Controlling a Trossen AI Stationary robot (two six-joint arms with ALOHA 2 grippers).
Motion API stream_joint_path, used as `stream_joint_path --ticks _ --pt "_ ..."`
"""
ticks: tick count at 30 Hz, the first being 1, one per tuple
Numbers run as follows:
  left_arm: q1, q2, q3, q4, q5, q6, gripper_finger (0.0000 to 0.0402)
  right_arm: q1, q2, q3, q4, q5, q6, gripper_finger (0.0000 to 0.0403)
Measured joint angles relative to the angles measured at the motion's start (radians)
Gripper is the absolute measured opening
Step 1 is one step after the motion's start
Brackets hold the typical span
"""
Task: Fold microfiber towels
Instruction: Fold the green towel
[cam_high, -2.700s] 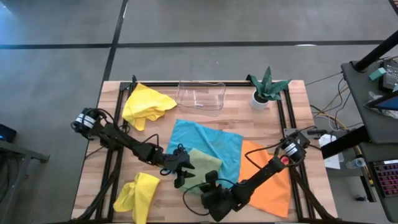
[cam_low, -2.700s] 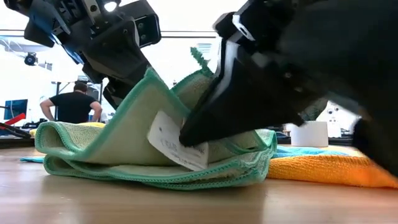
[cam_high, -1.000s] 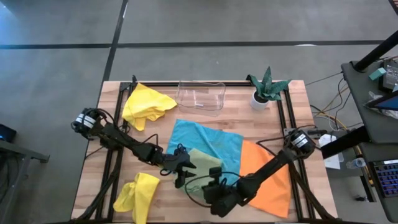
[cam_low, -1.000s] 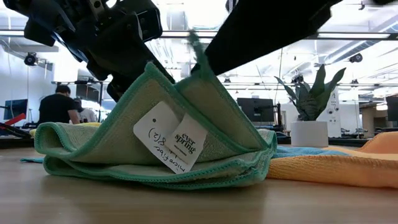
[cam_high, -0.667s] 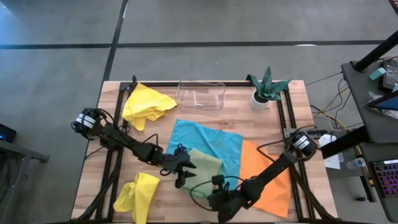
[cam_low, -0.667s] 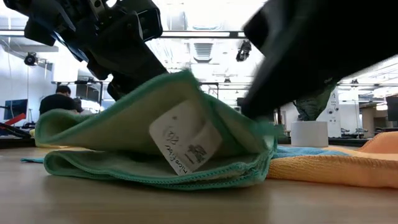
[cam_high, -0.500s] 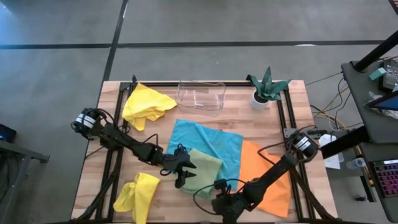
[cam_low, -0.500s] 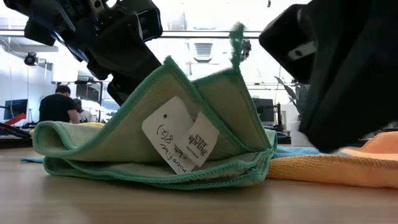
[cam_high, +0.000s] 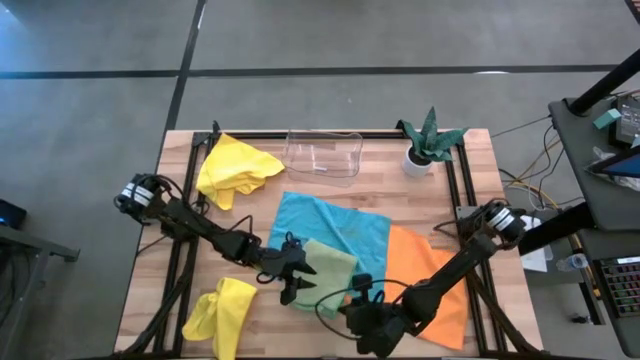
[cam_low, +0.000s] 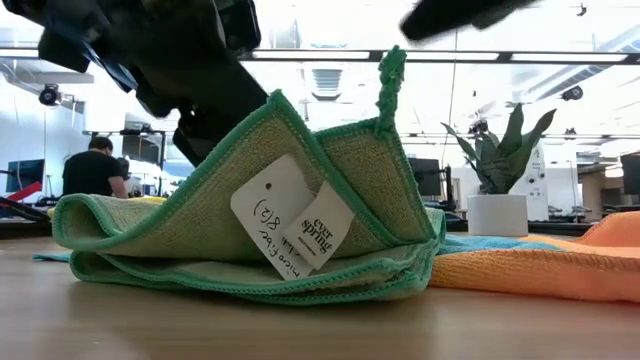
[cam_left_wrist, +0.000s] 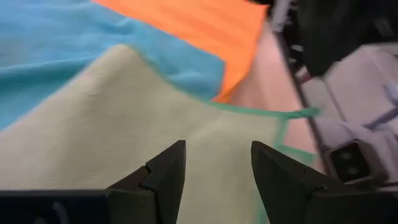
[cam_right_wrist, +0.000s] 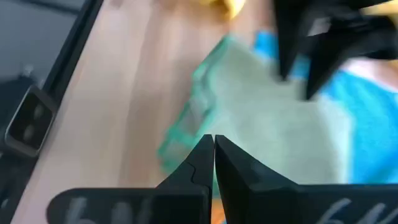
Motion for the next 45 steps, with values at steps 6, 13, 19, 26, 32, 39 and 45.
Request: stream_joint_path --ticks 6,13,19,26,32,39,45 --pt "-0.061 0.059 0.001 0.083 0.018 0.001 0.0167 0.0 -0.021 -0.002 0.0 0.037 0.007 0.0009" --pt "-0.089 0.189 0.04 0.149 0.01 -0.005 0.0167 0.0 -0.008 -0.003 0.001 0.036 0.017 0.0009" --pt "-0.089 0.298 0.135 0.149 0.092 -0.004 0.0167 0.0 -0.008 -0.004 -0.001 0.036 0.018 0.0009" --pt "-0.09 0.348 0.196 0.124 0.16 0.029 0.0167 0.0 -0.008 -0.011 -0.002 0.035 0.03 0.0009" --pt "-0.09 0.304 0.192 -0.031 0.161 0.022 0.0167 0.0 -0.007 -0.039 -0.002 0.032 0.058 0.0009" --pt "-0.089 0.207 0.187 -0.178 0.103 0.026 0.0167 0.0 -0.007 -0.075 0.004 0.033 0.09 0.0009" --pt "-0.088 0.084 0.188 -0.246 0.001 0.129 0.0167 0.0 -0.007 -0.077 0.003 0.034 0.097 0.0009"
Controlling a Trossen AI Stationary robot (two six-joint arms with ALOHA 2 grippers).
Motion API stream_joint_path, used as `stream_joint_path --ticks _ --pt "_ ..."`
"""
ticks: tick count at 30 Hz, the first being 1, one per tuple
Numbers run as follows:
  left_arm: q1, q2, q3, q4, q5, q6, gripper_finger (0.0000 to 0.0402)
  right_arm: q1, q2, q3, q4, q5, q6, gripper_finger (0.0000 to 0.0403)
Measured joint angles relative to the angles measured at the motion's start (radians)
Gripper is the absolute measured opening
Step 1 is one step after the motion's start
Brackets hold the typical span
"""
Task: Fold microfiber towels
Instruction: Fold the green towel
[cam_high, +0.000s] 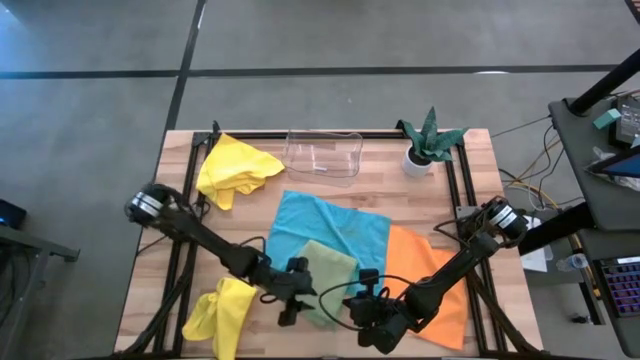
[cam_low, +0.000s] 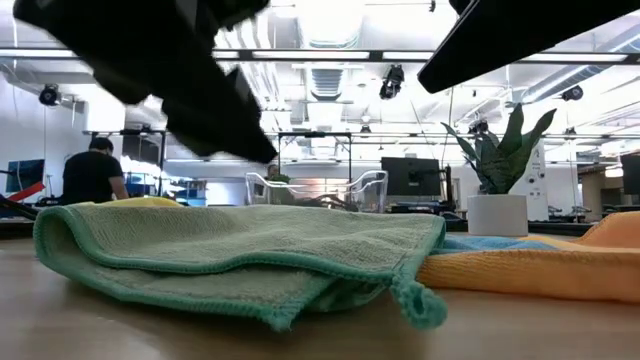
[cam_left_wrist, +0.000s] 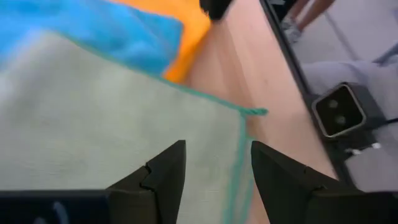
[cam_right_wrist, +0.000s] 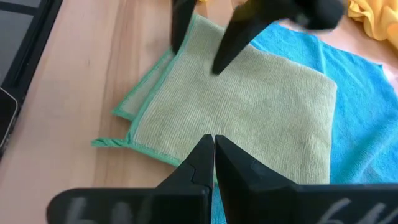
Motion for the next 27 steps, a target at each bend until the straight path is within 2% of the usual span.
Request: stream_joint_path --ticks 6,11,13,15,18,20,25,27 --pt "0.035 -0.099 -0.002 -0.11 -0.137 0.094 0.0167 -0.022 0.0 -0.003 -0.023 0.002 0.016 0.0022" --pt "0.111 -0.184 -0.064 -0.107 -0.101 0.136 0.0167 -0.052 -0.034 -0.042 -0.088 0.004 0.051 0.0066" --pt "0.146 -0.224 -0.113 -0.11 -0.101 0.133 0.0167 -0.064 -0.071 -0.09 -0.079 0.007 0.076 0.0089" --pt "0.18 -0.249 -0.168 -0.042 -0.097 0.127 0.0167 -0.075 -0.113 -0.16 -0.061 0.029 0.11 0.0112" --pt "0.22 -0.282 -0.251 0.071 -0.073 0.094 0.0167 -0.096 -0.193 -0.296 0.055 0.044 0.149 0.0142" --pt "0.235 -0.296 -0.297 0.142 -0.063 0.076 0.0167 -0.117 -0.246 -0.396 0.199 0.029 0.155 0.0159" --pt "0.249 -0.296 -0.353 0.259 -0.065 0.05 0.0167 -0.2 -0.312 -0.615 0.592 -0.113 0.174 0.0188" --pt "0.249 -0.288 -0.356 0.294 -0.067 0.049 0.0167 -0.241 -0.317 -0.676 0.697 -0.165 0.2 0.0196"
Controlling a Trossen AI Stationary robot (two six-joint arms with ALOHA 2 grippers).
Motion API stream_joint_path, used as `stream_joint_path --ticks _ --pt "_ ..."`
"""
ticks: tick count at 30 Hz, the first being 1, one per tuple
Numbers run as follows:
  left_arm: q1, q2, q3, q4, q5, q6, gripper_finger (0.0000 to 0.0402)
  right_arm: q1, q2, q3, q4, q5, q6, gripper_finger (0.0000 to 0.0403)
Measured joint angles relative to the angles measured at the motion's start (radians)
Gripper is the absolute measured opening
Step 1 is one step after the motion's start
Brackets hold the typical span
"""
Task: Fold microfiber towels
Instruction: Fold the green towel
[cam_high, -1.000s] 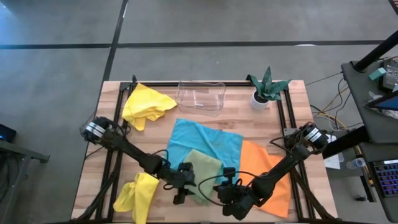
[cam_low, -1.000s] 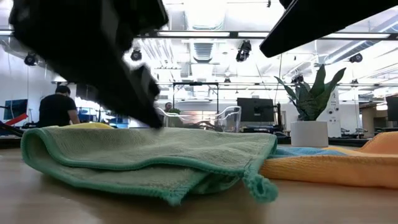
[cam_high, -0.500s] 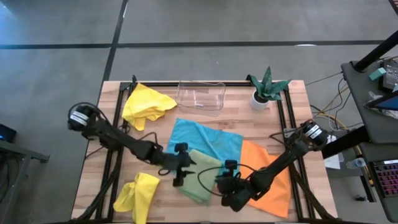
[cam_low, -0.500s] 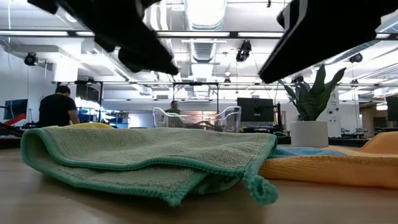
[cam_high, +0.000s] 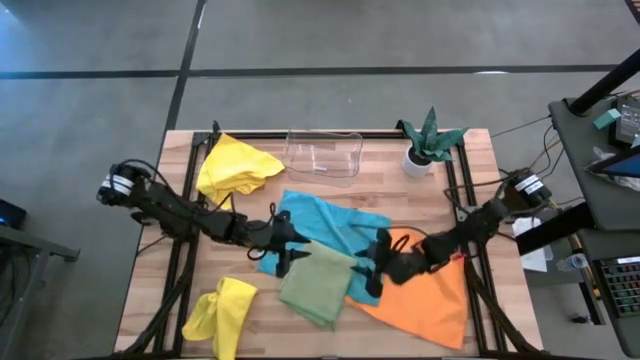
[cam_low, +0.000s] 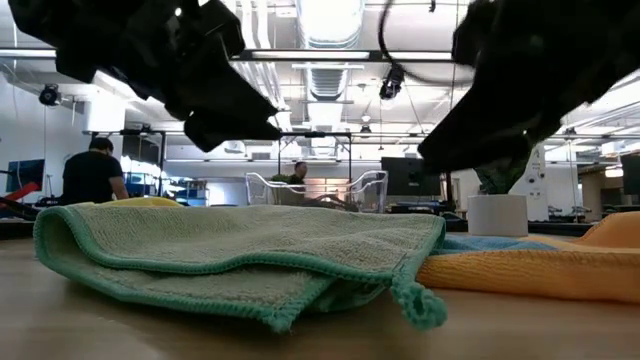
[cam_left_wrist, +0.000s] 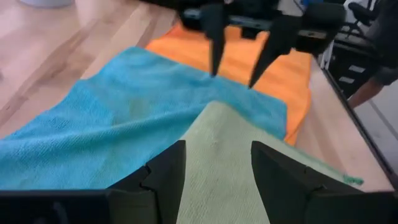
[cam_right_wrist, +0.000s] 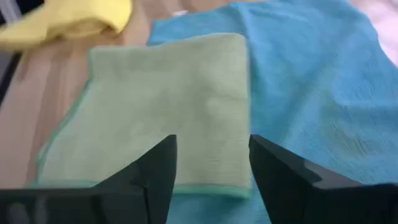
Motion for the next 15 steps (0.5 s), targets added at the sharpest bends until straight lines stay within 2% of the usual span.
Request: stream_joint_path --ticks 2,6,15 --pt "0.001 0.0 -0.001 0.002 0.0 0.0 0.0167 -0.031 0.004 -0.029 0.057 -0.038 0.02 0.0203" --pt "0.001 0.0 0.003 0.012 -0.002 -0.001 0.0167 -0.062 0.007 -0.056 0.062 -0.046 0.05 0.021" --pt "0.001 0.003 -0.002 0.014 -0.019 0.0 0.0167 -0.065 0.007 -0.047 0.062 -0.073 0.061 0.021"
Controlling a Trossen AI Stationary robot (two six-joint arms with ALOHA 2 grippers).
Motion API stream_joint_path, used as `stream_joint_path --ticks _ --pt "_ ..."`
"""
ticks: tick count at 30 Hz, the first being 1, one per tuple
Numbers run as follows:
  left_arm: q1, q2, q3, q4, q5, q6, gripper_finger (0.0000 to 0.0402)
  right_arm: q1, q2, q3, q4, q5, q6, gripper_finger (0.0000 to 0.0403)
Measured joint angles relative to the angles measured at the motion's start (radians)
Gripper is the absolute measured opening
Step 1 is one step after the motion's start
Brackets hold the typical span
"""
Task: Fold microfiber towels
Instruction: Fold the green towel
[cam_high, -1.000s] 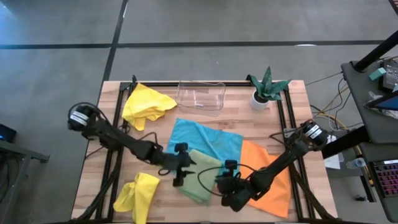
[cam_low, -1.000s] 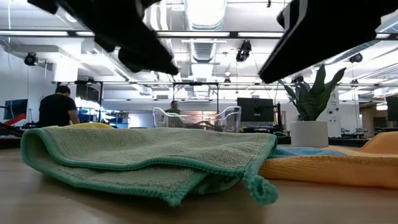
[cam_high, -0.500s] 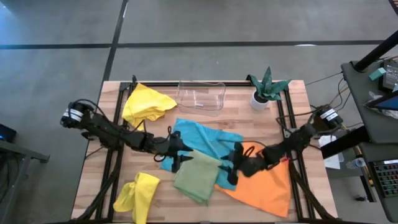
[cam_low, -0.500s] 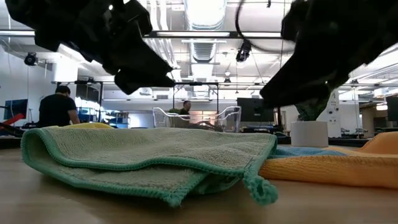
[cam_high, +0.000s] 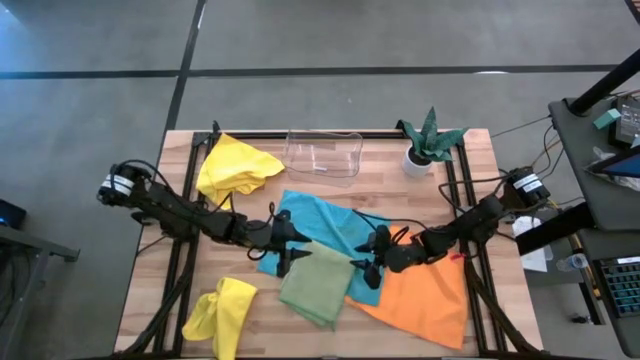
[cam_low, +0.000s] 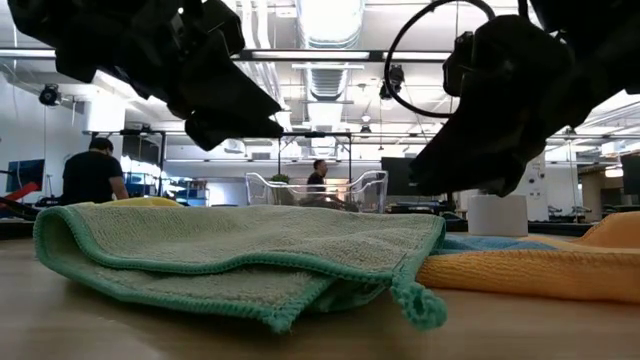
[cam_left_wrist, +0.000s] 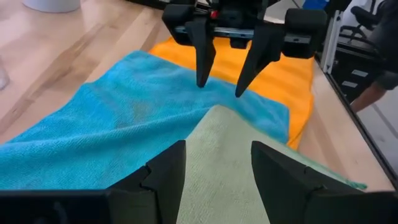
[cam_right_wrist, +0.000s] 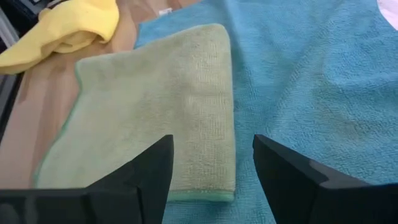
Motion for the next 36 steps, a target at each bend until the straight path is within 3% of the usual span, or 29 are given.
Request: stream_joint_path --ticks 6,10,13,32,36 --pt "0.034 0.056 0.0 0.001 0.004 0.0 0.0167 0.003 0.0 0.0 0.001 0.001 -0.001 0.021" --pt "0.147 0.105 0.02 -0.007 0.228 -0.021 0.0166 0.003 0.0 0.0 0.001 0.003 -0.003 0.021" --pt "0.205 0.109 0.023 -0.009 0.313 -0.033 0.0167 0.003 0.0 0.0 0.002 0.004 -0.003 0.021" --pt "0.275 0.109 0.027 -0.093 0.51 0.028 0.0167 0.003 0.001 0.001 0.011 0.004 -0.021 0.021" --pt "0.282 0.109 0.035 -0.093 0.515 0.028 0.0187 0.004 0.001 0.001 0.011 0.004 -0.022 0.021"
